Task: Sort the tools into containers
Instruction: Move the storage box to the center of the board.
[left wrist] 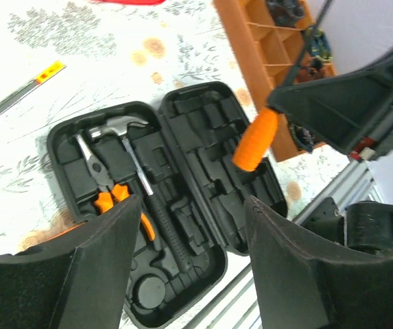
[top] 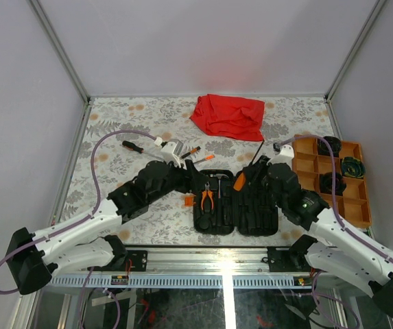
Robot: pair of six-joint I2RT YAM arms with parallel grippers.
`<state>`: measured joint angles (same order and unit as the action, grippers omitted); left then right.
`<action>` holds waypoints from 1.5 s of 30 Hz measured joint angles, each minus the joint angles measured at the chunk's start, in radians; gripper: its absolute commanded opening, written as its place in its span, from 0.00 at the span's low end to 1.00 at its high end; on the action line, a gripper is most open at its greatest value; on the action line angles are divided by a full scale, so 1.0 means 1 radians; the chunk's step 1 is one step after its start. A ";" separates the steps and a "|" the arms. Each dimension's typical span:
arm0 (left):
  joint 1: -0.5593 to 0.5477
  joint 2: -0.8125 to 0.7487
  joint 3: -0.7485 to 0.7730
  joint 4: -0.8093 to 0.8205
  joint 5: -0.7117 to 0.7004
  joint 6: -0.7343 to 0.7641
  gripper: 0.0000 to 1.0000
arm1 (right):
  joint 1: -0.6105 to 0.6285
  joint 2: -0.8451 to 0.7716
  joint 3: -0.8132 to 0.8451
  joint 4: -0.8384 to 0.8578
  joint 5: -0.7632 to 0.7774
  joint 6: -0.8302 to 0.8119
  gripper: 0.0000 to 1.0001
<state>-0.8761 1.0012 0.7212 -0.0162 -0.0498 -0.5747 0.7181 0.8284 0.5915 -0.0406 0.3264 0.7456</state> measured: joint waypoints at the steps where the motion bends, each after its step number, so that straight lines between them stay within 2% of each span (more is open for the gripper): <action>1: 0.000 0.005 0.000 -0.014 -0.017 -0.003 0.61 | 0.000 -0.002 0.009 -0.030 0.011 -0.018 0.00; 5: 0.005 0.042 0.000 -0.068 -0.071 -0.022 0.61 | 0.000 0.017 0.062 -0.150 0.025 -0.088 0.00; 9: 0.021 0.110 0.000 -0.115 -0.101 -0.041 0.59 | 0.000 0.107 0.159 -0.275 0.012 -0.148 0.00; 17: 0.078 0.299 0.009 -0.206 -0.107 -0.069 0.57 | -0.014 0.230 0.207 -0.388 -0.063 -0.193 0.00; 27: 0.092 0.425 0.075 -0.198 -0.077 -0.067 0.51 | -0.021 0.217 0.194 -0.394 -0.104 -0.194 0.00; 45: 0.161 0.619 0.157 -0.152 -0.030 -0.010 0.26 | -0.024 0.180 0.156 -0.394 -0.112 -0.193 0.00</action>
<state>-0.7151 1.6203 0.8780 -0.1680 -0.0799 -0.5846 0.6937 1.0084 0.7475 -0.4347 0.2142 0.5529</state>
